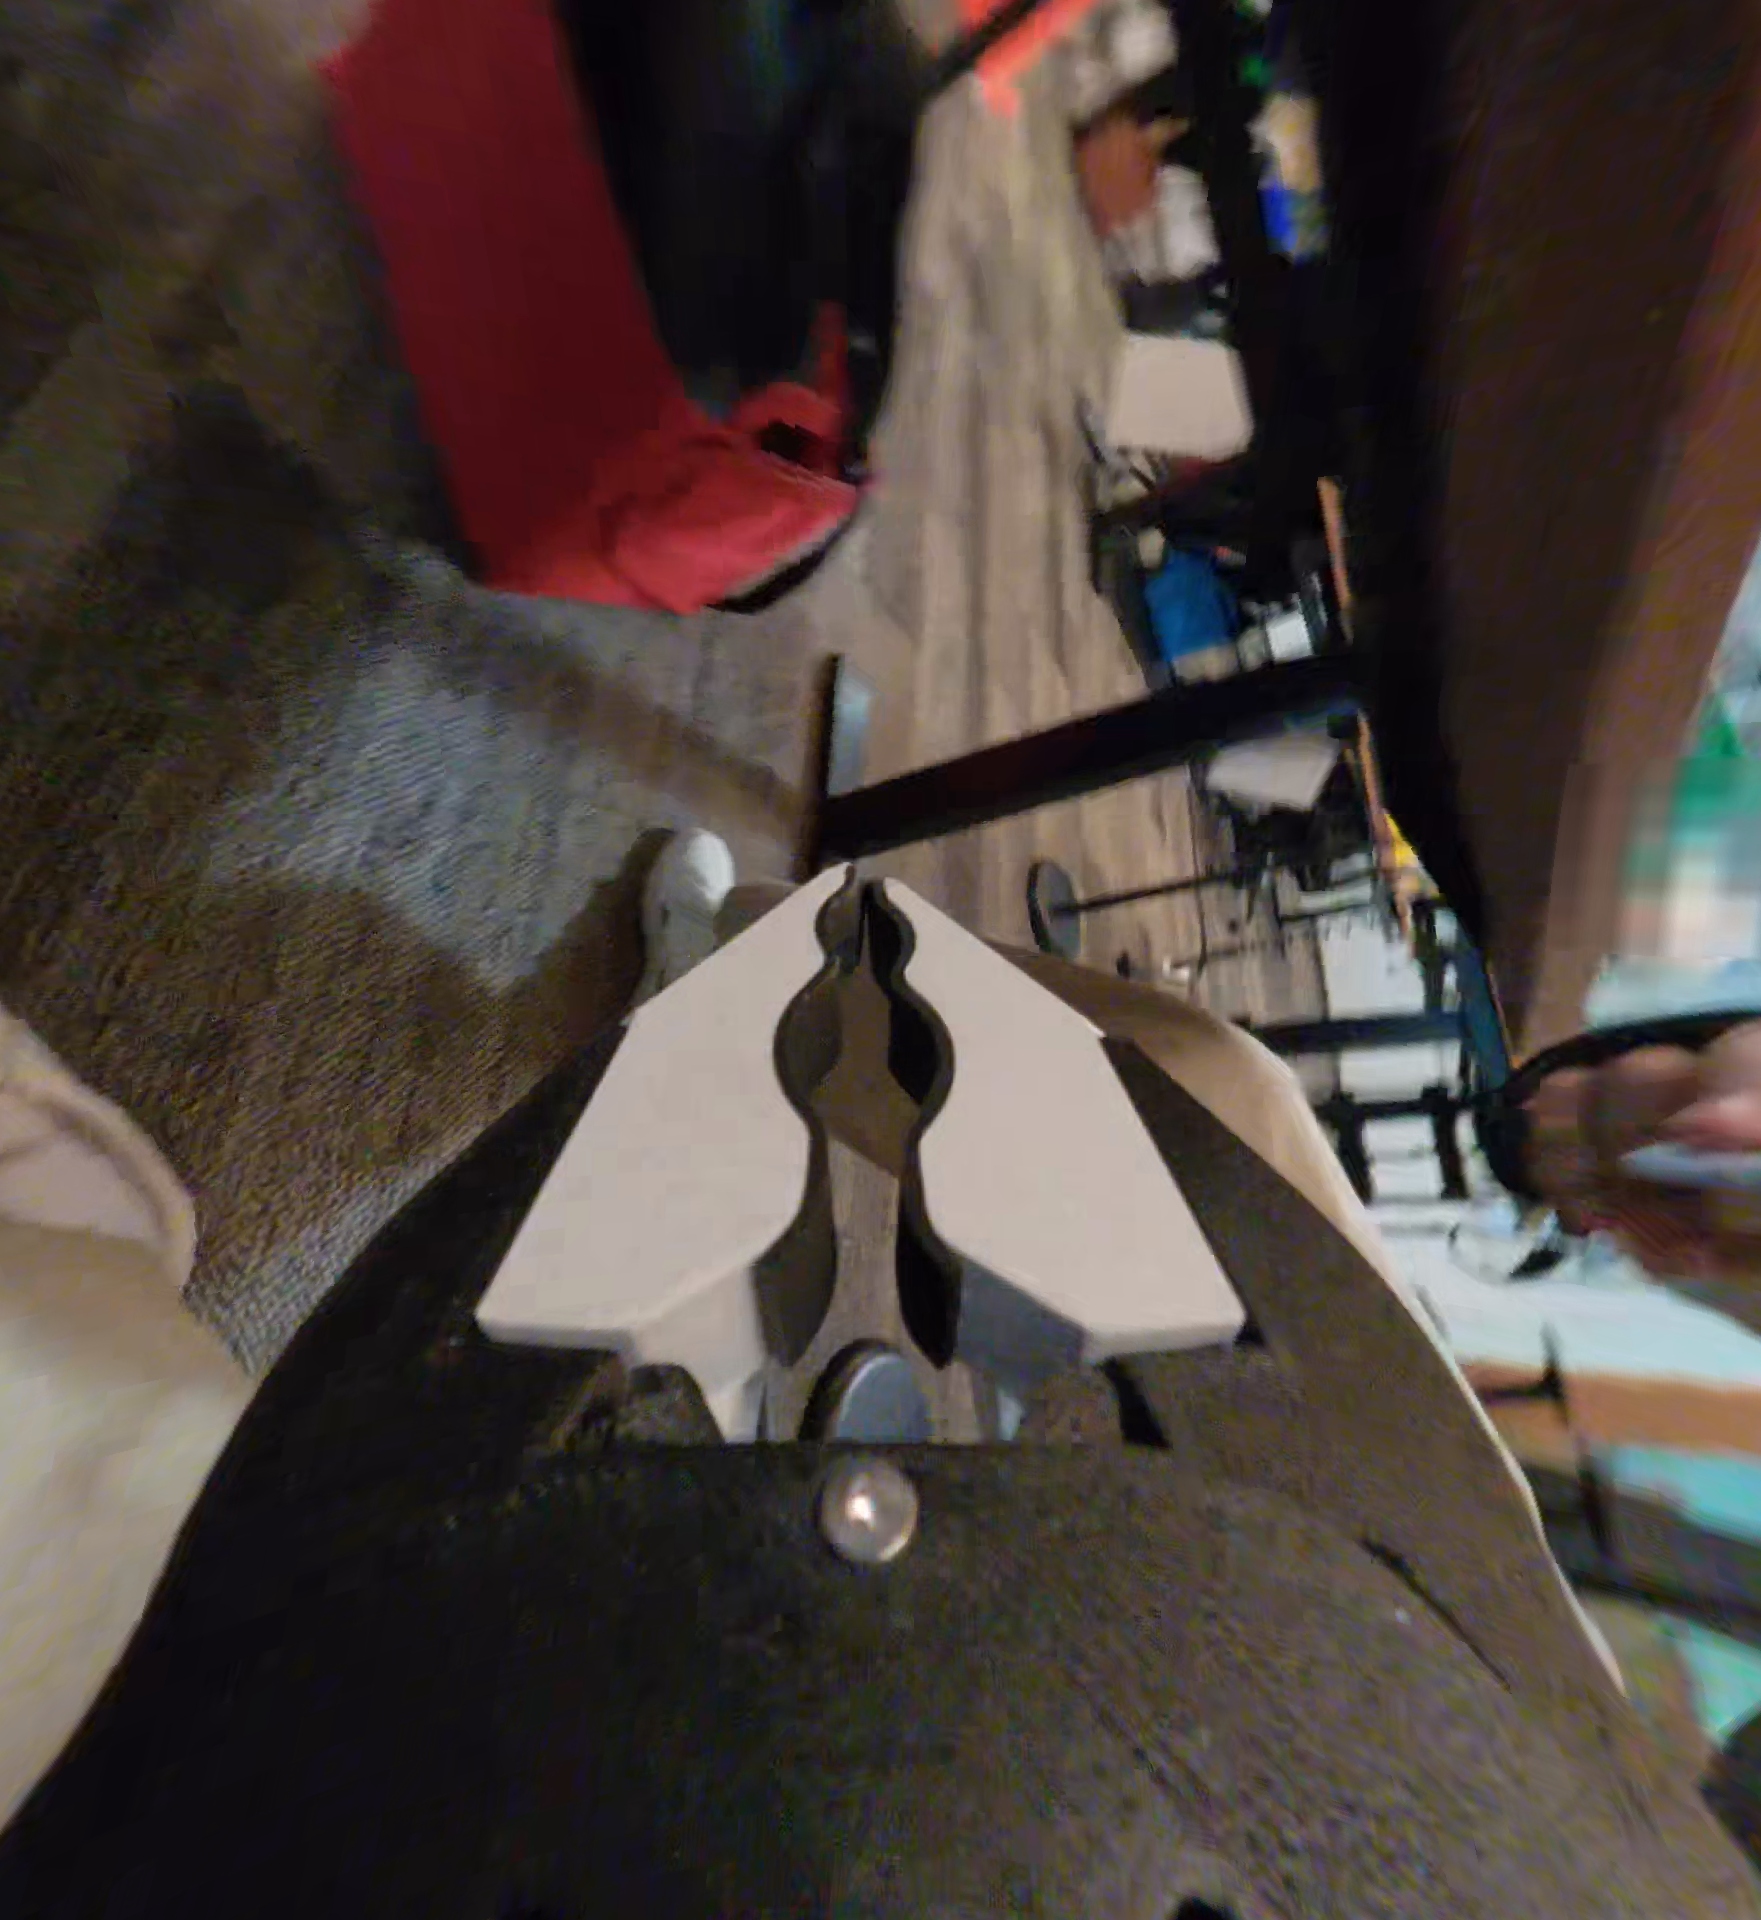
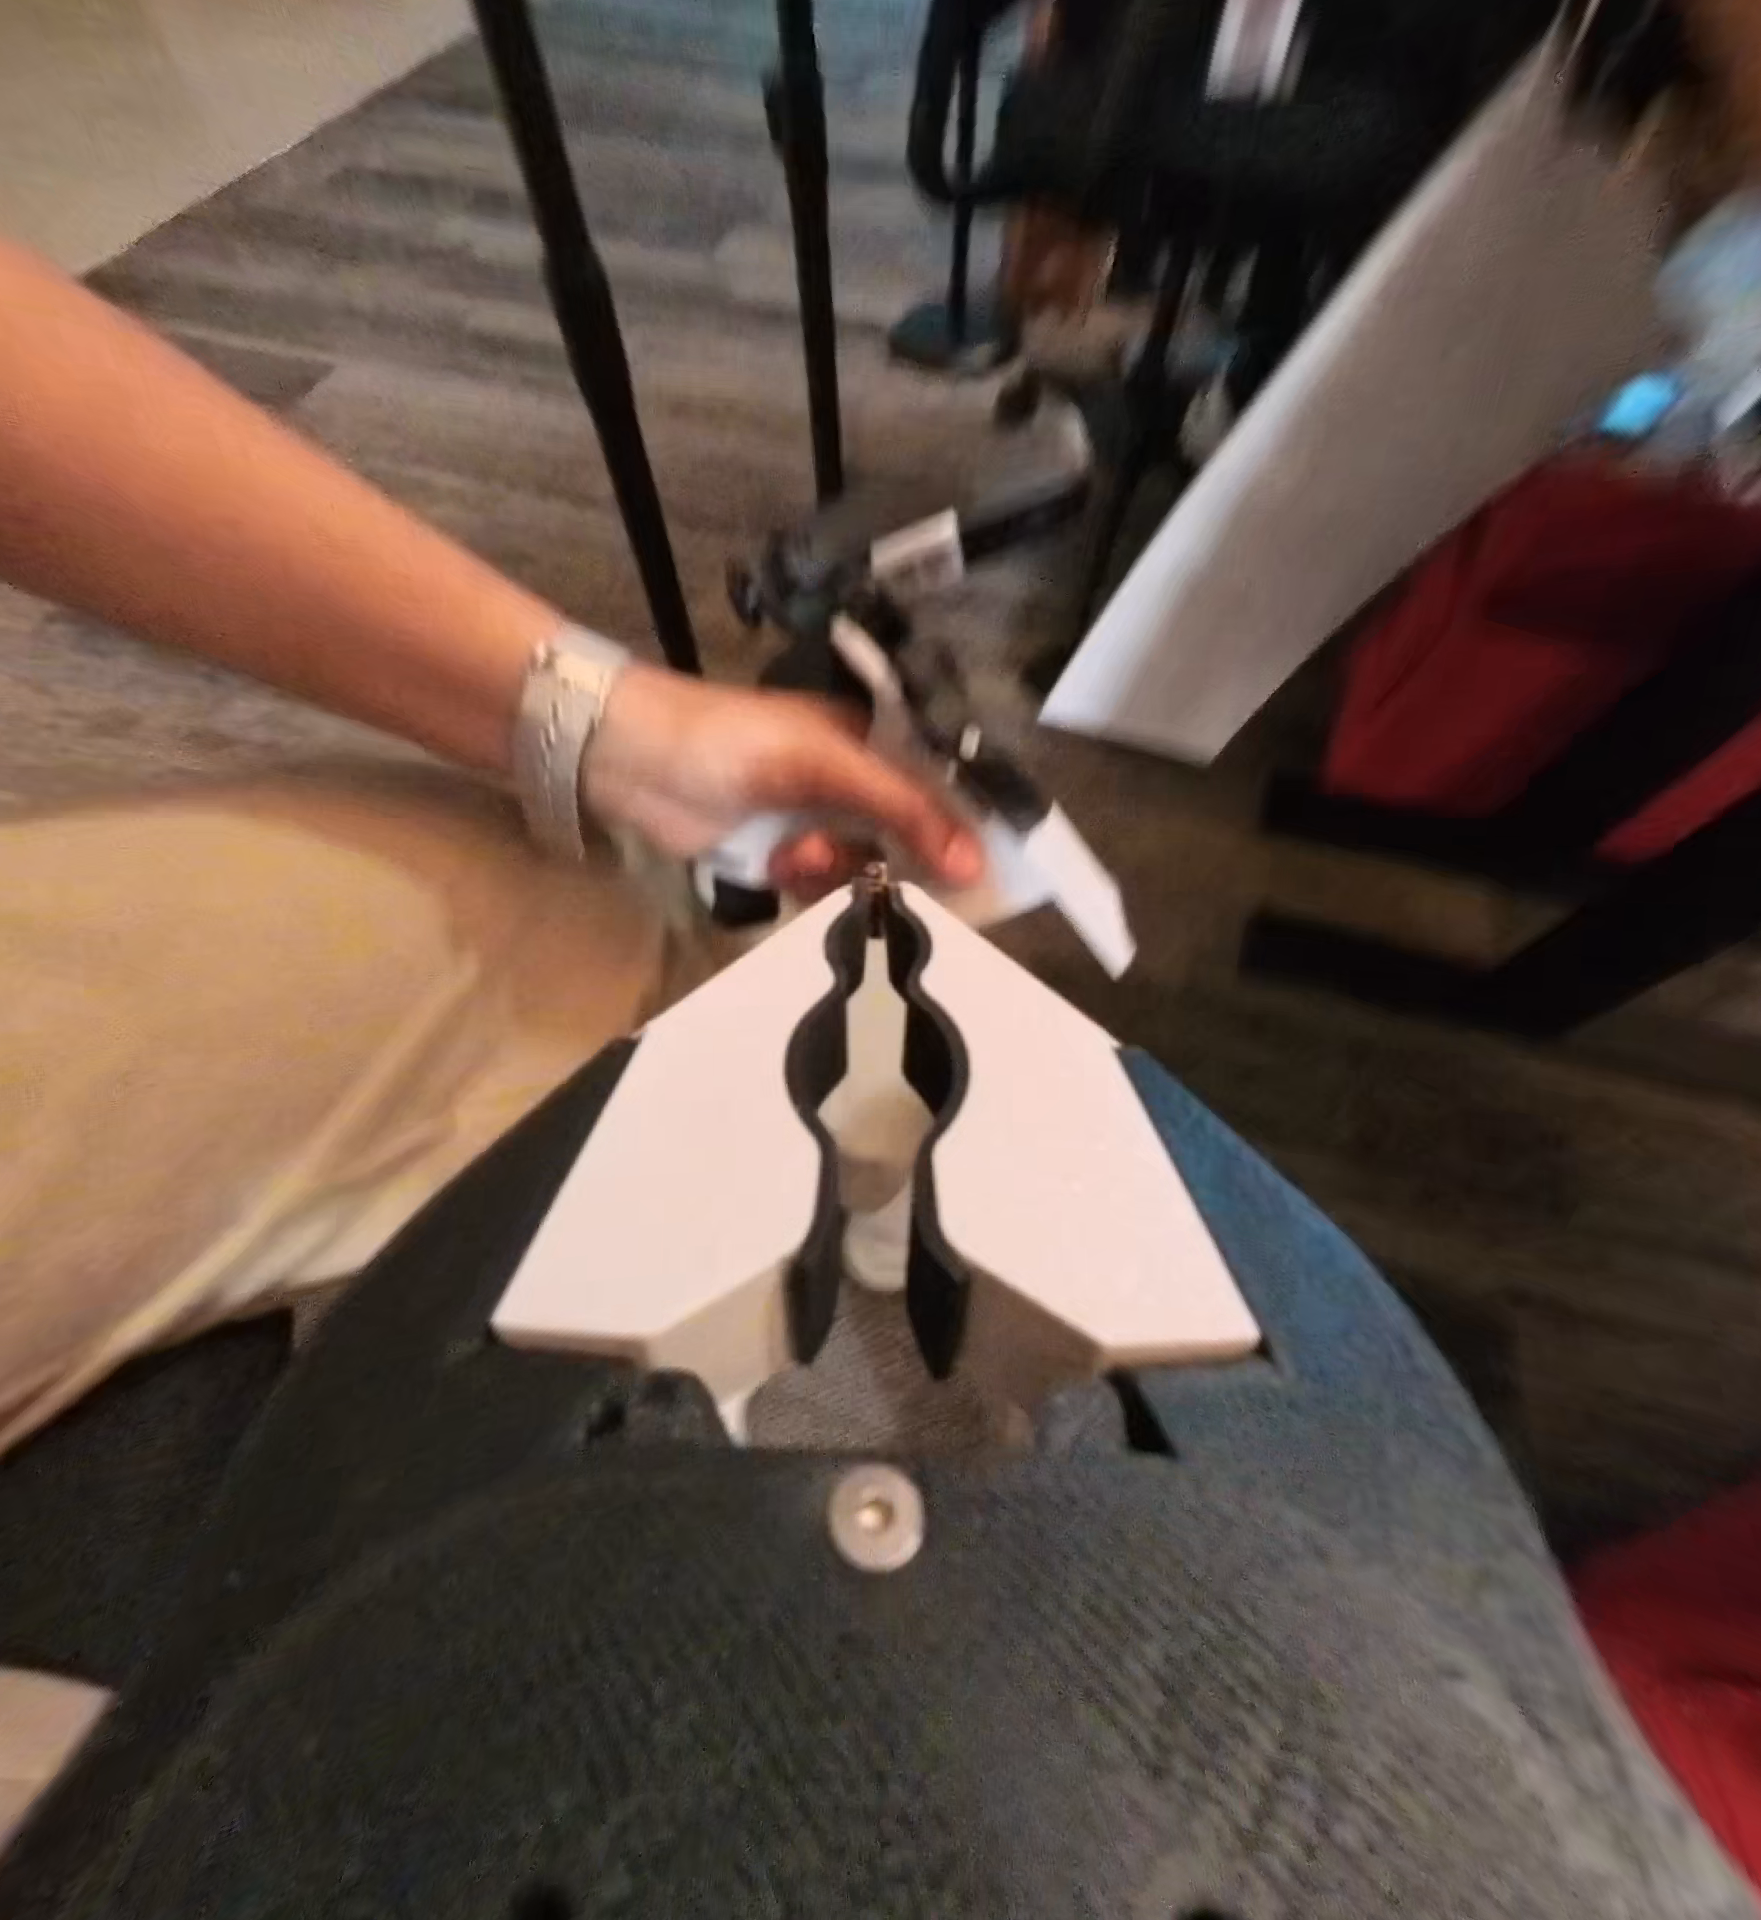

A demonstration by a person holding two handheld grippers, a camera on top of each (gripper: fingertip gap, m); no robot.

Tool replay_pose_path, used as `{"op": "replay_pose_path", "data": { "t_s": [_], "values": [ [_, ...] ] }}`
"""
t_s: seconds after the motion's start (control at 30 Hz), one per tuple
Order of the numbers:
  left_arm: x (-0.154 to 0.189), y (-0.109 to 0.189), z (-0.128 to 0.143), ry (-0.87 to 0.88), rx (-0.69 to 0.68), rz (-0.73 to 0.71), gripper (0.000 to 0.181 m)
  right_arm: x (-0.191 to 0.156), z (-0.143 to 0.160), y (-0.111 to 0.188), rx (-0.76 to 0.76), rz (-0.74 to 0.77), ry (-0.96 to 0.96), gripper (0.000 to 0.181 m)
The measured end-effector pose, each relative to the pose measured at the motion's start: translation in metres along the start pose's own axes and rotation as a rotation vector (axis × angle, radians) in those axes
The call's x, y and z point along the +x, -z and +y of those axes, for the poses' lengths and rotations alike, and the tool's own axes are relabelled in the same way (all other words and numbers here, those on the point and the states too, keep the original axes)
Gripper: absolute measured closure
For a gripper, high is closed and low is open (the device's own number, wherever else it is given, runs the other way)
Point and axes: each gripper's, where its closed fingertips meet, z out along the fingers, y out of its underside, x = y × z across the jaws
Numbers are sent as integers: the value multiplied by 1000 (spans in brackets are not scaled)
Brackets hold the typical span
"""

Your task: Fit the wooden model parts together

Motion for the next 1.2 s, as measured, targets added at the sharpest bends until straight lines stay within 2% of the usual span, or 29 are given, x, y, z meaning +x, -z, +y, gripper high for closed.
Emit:
{"op": "replay_pose_path", "data": {
  "t_s": [0.03,0.13,0.23,0.3,0.4,0.5,0.57,0.67,0.83,0.9,1.0,1.13,1.2],
  "values": [
    [36,10,2,-76,2,29,181,-15,-34,24,42,51,78,180],
    [141,49,8,-190,40,132,180,-44,-107,94,154,259,306,180],
    [247,95,24,-214,66,287,174,-75,-148,148,245,442,524,180],
    [310,124,44,-265,82,372,167,-103,-168,174,320,519,646,180],
    [372,161,74,-385,148,400,159,-138,-183,197,367,568,725,180],
    [407,192,95,-475,244,415,159,-167,-194,220,428,589,754,180],
    [421,207,106,-512,293,439,159,-182,-196,229,475,526,667,181],
    [435,216,121,-550,316,467,159,-195,-199,243,579,379,421,181],
    [442,206,134,-558,274,492,159,-185,-199,264,688,227,135,181],
    [434,191,144,-580,211,474,157,-168,-190,270,694,211,67,181],
    [399,161,169,-611,92,399,154,-113,-150,282,672,284,-73,181],
    [334,120,198,-511,-105,321,155,-44,-70,286,559,436,-199,180],
    [305,103,197,-454,-209,267,154,-15,-26,283,455,520,-215,181]
  ]
}}
